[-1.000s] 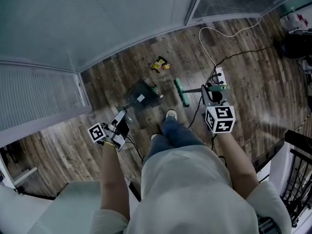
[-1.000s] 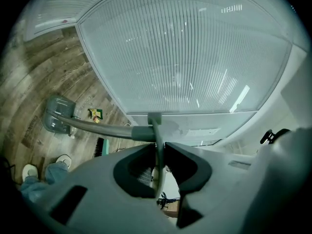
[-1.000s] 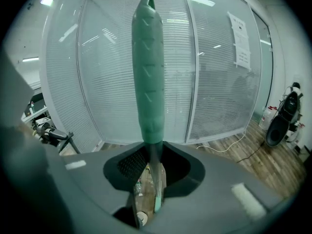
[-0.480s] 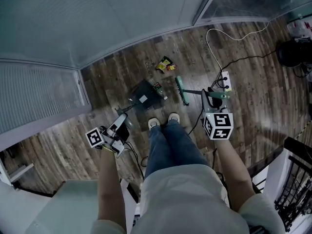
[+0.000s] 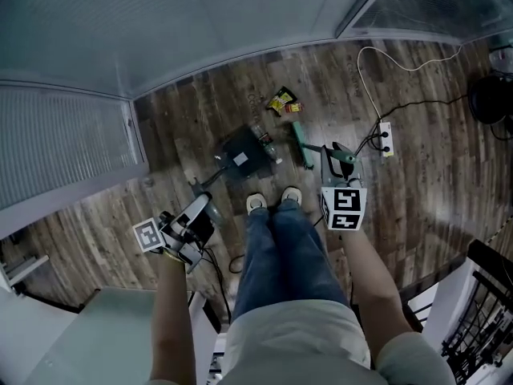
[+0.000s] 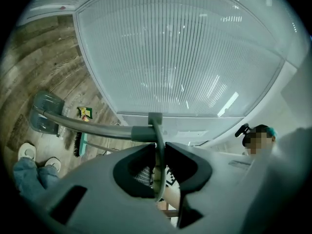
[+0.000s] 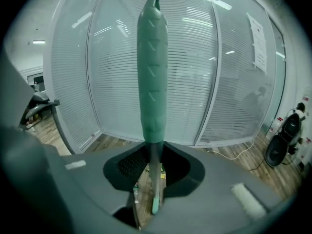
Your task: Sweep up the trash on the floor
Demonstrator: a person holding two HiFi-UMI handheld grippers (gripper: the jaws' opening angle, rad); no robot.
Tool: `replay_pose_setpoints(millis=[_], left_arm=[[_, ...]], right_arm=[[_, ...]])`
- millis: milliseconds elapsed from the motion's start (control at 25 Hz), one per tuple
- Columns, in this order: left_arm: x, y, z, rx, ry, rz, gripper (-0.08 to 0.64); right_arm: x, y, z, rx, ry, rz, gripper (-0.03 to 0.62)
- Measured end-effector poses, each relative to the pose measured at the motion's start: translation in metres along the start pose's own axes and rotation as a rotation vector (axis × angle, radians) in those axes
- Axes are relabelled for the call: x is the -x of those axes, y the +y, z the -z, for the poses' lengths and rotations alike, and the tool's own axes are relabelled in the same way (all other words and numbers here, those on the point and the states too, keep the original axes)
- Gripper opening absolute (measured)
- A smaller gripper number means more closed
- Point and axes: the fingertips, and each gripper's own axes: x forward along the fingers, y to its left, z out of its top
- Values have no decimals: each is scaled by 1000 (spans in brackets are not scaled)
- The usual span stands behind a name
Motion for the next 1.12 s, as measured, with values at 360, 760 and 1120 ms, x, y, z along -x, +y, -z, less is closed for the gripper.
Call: replay_pose_setpoints(millis=[360, 760, 1120], left_arm=[[0, 1, -2, -10, 3, 42, 72], [0, -1, 1, -8, -1, 59, 72], [2, 0, 3, -9, 5, 61, 72]], right_arm=[[-28, 39, 20, 9, 33, -8, 92], [-25, 71, 27, -45, 72, -41, 94], [-21, 105, 26, -102, 74, -96, 94]])
